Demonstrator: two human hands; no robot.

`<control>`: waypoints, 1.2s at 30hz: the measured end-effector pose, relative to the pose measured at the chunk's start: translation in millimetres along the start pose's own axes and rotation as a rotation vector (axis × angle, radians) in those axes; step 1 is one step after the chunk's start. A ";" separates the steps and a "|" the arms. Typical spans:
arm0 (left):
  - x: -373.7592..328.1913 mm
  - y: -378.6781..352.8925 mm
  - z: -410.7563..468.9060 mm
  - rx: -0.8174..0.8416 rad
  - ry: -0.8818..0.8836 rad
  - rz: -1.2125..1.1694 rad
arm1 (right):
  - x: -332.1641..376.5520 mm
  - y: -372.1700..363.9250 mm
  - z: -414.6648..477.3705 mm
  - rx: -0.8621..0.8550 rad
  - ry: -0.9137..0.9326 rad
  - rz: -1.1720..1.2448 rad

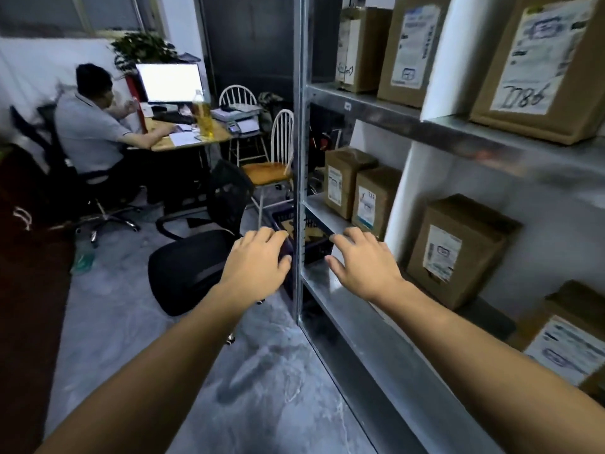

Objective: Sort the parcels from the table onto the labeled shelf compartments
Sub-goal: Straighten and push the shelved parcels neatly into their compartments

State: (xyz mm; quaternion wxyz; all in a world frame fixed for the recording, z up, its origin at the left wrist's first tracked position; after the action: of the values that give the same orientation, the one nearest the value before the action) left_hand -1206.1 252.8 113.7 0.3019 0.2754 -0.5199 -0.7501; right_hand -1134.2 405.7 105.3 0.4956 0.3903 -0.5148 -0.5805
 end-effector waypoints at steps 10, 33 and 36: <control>50.7 -41.2 169.2 0.012 -0.243 -0.011 | -29.5 -18.4 142.8 -0.092 -0.231 0.010; -53.6 -136.7 384.0 0.030 -0.641 -0.230 | -194.0 -45.2 217.7 -0.132 -0.867 0.183; -73.2 -140.0 391.4 0.010 -0.717 -0.260 | -205.6 -50.8 209.2 -0.144 -0.914 0.171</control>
State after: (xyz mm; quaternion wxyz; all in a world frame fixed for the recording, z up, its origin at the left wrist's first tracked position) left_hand -1465.3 586.0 108.9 0.0020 0.0604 -0.5569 -0.8284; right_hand -1302.6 649.6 78.1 0.2900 0.0157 -0.6688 -0.6843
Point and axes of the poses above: each hand's wrist, its own z-axis towards the middle knuckle, its own y-axis out of the back of the hand, x = y × z, the point moved 10 cm from there along z, towards the middle knuckle
